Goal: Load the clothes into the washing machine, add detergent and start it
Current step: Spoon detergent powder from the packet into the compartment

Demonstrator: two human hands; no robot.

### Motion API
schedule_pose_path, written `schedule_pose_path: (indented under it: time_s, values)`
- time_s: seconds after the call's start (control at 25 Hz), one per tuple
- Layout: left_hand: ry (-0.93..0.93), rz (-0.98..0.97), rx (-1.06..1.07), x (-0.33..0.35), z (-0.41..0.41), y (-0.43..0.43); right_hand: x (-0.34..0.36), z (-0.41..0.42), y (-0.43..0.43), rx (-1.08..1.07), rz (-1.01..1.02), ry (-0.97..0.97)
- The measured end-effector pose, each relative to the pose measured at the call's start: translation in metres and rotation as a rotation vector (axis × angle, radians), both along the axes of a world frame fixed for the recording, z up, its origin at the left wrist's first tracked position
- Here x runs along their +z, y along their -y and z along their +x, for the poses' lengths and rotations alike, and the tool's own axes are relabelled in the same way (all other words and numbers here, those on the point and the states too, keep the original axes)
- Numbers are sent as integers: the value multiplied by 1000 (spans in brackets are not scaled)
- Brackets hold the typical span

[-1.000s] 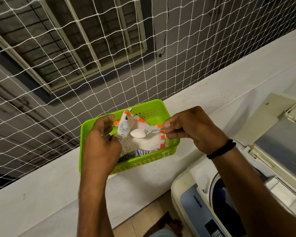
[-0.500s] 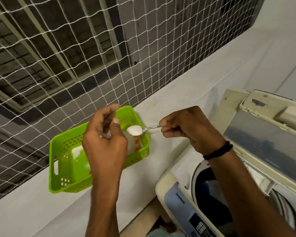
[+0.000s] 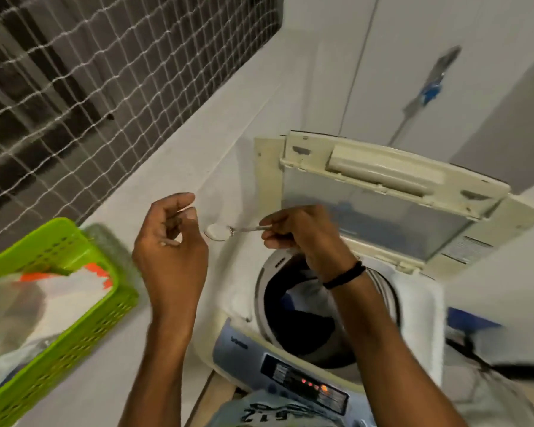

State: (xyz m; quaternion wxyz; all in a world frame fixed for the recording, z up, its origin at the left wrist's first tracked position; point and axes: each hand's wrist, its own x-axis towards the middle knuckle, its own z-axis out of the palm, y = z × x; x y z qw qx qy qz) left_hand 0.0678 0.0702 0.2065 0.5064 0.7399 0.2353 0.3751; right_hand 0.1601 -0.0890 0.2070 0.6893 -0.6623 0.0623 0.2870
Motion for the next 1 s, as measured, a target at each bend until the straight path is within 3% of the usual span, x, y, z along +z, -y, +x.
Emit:
schedule_pose_path:
  time_s: [0.4,0.56,0.68,0.8,1.0]
  values:
    - [-515,34,-453,-141,80,99,-165,18,134,-579,-37,-234]
    - [-732,25,-604,-194,100,125,-204,21,159,-701,-236,-184]
    - [-854,45,-727,-214,107,136,-216,21,159,-661,-454,-96]
    - [-936,90,-789,-227,108,142,-226,19,149,-470,-717,139]
    - [-1032,115,-827,-245,111,143,-238,7,137,-342,-914,405]
